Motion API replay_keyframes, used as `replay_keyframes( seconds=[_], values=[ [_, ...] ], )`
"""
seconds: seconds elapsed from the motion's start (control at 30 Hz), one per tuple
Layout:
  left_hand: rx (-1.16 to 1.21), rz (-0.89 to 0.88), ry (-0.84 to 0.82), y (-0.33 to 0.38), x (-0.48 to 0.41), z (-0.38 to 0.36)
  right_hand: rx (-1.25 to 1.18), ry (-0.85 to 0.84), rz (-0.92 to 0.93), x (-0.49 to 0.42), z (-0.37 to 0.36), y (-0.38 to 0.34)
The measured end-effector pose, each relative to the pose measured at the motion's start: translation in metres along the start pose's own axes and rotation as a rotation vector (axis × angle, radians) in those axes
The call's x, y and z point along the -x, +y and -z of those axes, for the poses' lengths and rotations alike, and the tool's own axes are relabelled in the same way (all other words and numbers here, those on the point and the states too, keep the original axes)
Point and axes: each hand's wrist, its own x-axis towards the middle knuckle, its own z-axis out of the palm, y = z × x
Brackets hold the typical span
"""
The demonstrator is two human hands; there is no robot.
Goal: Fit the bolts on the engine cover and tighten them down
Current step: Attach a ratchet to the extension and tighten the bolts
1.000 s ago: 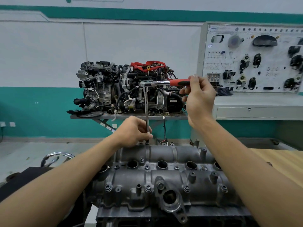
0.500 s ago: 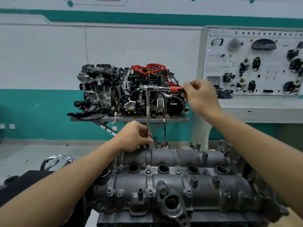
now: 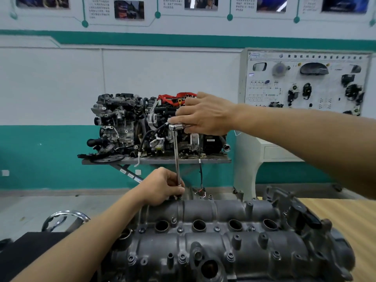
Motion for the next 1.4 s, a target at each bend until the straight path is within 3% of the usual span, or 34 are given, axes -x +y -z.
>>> replay_keyframes(
  seconds=[0.07, 0.13, 0.2, 0.3, 0.37, 0.6, 0.8, 1.0, 1.1, 1.23, 1.4],
  values=[
    [-0.037, -0.007, 0.016, 0.001, -0.001, 0.000, 0.016, -0.109, -0.018, -0.005, 0.007, 0.005],
    [-0.053, -0.016, 0.017, 0.001, -0.002, 0.000, -0.065, -0.245, -0.155, -0.011, 0.011, 0.002],
    [-0.043, -0.018, 0.004, 0.001, -0.002, -0.001, -0.320, -0.325, -0.289, -0.014, 0.009, -0.005],
    [-0.031, -0.020, 0.002, 0.000, -0.001, -0.001, -0.817, -0.314, -0.379, -0.012, 0.017, -0.007],
    [-0.037, -0.019, 0.004, 0.000, -0.001, -0.001, -0.923, -0.347, -0.402, -0.014, 0.025, -0.007],
    [-0.047, -0.028, 0.004, 0.002, 0.001, -0.001, -1.019, -0.451, -0.405, -0.016, 0.036, 0.000],
    [-0.124, -0.066, 0.050, -0.002, 0.000, -0.006, -0.707, -0.459, -0.565, -0.015, 0.023, -0.006],
    [-0.199, -0.037, 0.118, -0.001, -0.002, -0.010, -0.603, -0.518, -0.656, -0.038, 0.037, -0.018],
    [-0.145, -0.016, 0.097, -0.001, -0.002, -0.008, -0.727, -0.526, -0.654, -0.047, 0.047, -0.017],
    [-0.109, -0.034, 0.004, 0.002, -0.002, -0.003, -0.774, -0.527, -0.433, -0.040, 0.055, -0.012],
    [-0.018, -0.055, -0.061, -0.001, -0.001, -0.001, -0.943, -0.451, -0.449, -0.029, 0.049, -0.005]
  ],
)
